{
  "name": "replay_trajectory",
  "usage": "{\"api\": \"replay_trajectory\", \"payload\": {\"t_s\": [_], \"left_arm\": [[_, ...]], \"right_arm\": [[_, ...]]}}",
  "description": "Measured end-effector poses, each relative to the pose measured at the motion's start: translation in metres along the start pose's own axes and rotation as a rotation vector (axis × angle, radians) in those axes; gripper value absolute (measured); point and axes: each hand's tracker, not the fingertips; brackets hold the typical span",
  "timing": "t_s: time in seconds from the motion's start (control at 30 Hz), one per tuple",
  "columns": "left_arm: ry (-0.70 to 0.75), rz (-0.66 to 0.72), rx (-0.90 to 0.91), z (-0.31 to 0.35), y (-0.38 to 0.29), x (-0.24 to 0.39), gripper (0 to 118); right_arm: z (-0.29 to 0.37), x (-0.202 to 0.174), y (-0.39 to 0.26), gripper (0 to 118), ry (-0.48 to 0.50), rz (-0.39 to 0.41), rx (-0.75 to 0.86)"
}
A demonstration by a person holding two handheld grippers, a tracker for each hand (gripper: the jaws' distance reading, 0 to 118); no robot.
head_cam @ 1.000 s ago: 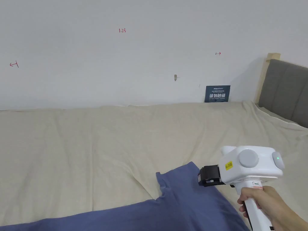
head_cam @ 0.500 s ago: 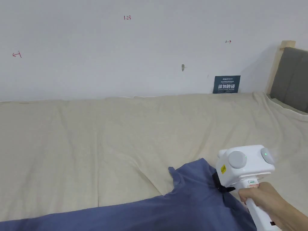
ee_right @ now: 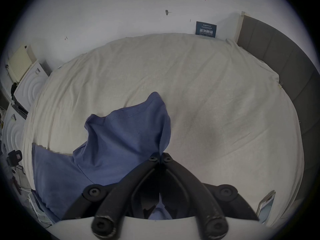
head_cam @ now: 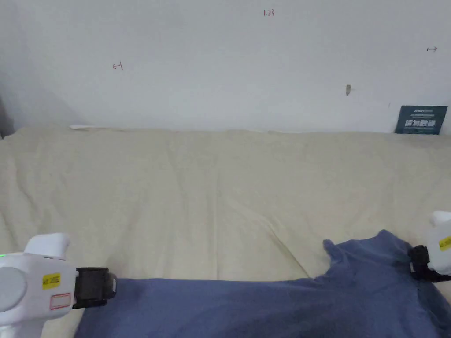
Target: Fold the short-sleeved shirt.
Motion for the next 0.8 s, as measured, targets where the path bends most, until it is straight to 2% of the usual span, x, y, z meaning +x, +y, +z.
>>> {"api": "replay_trajectory", "payload": {"t_s": [0.1,0.13,0.23,0.43,0.53,0.57,0.63,0.67,0.8], "left_arm": [[-0.004,-0.008,-0.009,-0.029,0.004,-0.006,86],[-0.039,0.022,-0.060,-0.039,0.007,-0.008,86],[-0.066,0.061,-0.059,-0.062,0.015,-0.007,86],[0.006,-0.091,-0.216,-0.110,0.018,0.019,87],[0.007,-0.054,-0.181,-0.098,0.022,0.016,85],[0.023,-0.048,-0.177,-0.094,0.023,0.016,75],[0.112,-0.109,-0.117,-0.084,0.024,0.015,21],[0.044,-0.084,-0.116,-0.082,0.023,0.012,3],[0.021,-0.049,-0.102,-0.060,0.028,0.003,3]], "right_arm": [[-0.001,-0.003,-0.003,0,-0.001,0.022,0.011],[-0.003,-0.004,-0.003,0,-0.005,0.028,0.004],[-0.004,-0.005,-0.005,0,-0.008,0.033,0.001],[-0.008,-0.002,-0.004,0,-0.003,0.032,0.005],[-0.010,0.002,-0.003,0,0.005,0.030,0.002],[-0.009,0.003,-0.003,0,0.008,0.029,0.002],[-0.005,0.006,-0.003,0,0.018,0.015,0.010],[-0.002,0.007,-0.003,0,0.023,0.005,0.014],[0.021,0.009,-0.005,0,0.021,0.013,0.040]]}}
